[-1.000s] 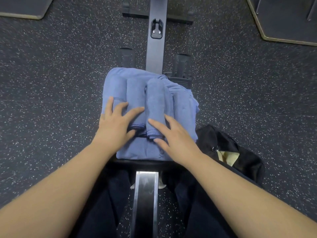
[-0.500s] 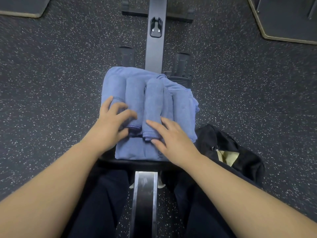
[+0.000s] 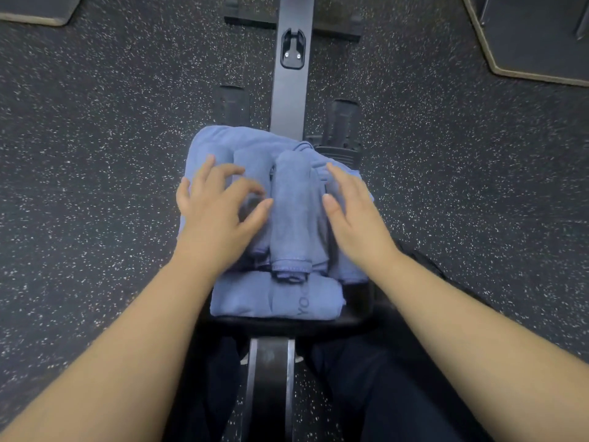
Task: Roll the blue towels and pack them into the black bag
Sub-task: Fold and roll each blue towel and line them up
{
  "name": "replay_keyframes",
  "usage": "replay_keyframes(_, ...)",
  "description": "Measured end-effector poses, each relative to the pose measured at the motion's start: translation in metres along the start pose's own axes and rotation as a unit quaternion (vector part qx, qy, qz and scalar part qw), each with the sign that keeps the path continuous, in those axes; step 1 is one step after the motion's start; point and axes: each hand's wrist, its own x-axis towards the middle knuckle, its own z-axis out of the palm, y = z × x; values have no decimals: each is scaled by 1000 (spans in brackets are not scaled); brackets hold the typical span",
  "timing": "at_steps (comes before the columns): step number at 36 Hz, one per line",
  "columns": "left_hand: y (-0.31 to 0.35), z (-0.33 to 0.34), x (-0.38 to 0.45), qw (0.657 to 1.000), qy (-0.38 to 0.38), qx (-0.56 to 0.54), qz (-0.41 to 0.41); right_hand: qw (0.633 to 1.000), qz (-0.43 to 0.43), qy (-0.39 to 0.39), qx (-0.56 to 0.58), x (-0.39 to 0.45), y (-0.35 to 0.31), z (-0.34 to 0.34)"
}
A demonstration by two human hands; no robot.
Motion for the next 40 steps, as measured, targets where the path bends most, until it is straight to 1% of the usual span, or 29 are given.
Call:
replay_keyframes(3, 4, 4, 16, 1000, 19, 5, -18, 1000, 3, -9, -25, 29, 9, -4)
replay_keyframes(5, 6, 6, 19, 1000, 23, 13, -14, 999, -4, -21, -48, 46, 13, -8)
replay_keyframes(7, 4, 9, 22, 999, 24, 23, -24, 996, -7, -48, -78, 68, 17, -10)
replay_keyframes(9, 2, 13, 23, 998, 21, 28, -54, 989, -11, -83, -121, 89, 19, -11)
replay_keyframes(12, 1, 15, 27, 997, 13, 23, -76, 980, -21, -112, -165, 118, 24, -7)
replay_keyframes(17, 2, 13, 36, 996, 8, 0, -93, 969, -25, -144, -201, 152, 44, 12)
replay_keyframes(23, 7, 11, 40, 993, -4, -27, -116, 962, -21, -171, -211, 178, 58, 32)
replay_keyframes(30, 10, 10, 42, 992, -18, -40, -117, 966, -27, -160, -203, 188, 52, 41)
replay_keyframes(32, 11, 9, 42, 991, -23, -44, -121, 968, -16, -159, -192, 188, 52, 42)
replay_keyframes(37, 12, 7, 45, 990, -24, -68, -125, 971, 2, -119, -205, 183, 53, 45)
replay_keyframes(40, 11, 5, 45, 990, -22, -75, -119, 976, 11, -103, -191, 181, 48, 44)
